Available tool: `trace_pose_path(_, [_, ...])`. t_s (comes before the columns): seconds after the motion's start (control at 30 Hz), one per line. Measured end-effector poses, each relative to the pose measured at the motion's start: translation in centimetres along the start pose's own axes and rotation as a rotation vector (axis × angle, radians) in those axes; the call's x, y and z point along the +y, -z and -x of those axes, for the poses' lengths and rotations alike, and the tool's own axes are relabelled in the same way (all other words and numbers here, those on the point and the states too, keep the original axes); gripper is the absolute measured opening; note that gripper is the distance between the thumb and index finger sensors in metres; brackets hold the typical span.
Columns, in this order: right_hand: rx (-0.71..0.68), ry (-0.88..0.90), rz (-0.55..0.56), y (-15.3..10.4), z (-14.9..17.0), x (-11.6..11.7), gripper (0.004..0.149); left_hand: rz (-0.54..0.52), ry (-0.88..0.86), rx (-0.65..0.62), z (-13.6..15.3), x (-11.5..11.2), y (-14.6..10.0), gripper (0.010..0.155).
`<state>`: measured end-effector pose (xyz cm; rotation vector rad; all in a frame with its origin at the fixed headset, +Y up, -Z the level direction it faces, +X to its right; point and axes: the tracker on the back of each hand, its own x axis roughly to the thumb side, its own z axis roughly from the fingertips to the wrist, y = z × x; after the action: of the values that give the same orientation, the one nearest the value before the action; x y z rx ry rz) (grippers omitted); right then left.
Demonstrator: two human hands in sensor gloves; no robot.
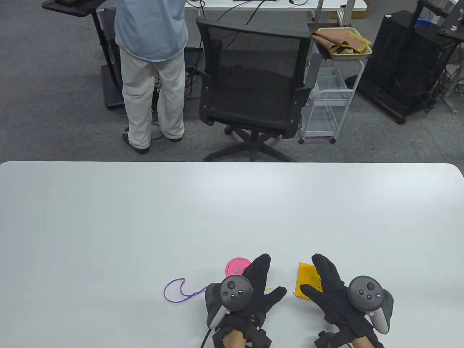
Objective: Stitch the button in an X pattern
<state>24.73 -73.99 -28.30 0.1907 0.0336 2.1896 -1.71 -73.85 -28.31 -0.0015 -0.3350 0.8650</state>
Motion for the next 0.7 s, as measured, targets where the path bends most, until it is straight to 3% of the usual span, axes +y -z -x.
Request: trace_pose_path(0.7, [-0.006,0.000,0.005,-0.06,-0.05,-0.08,0.085,-0.032,-0.015,-0.016,0.12,0.11,-0.11,0.084])
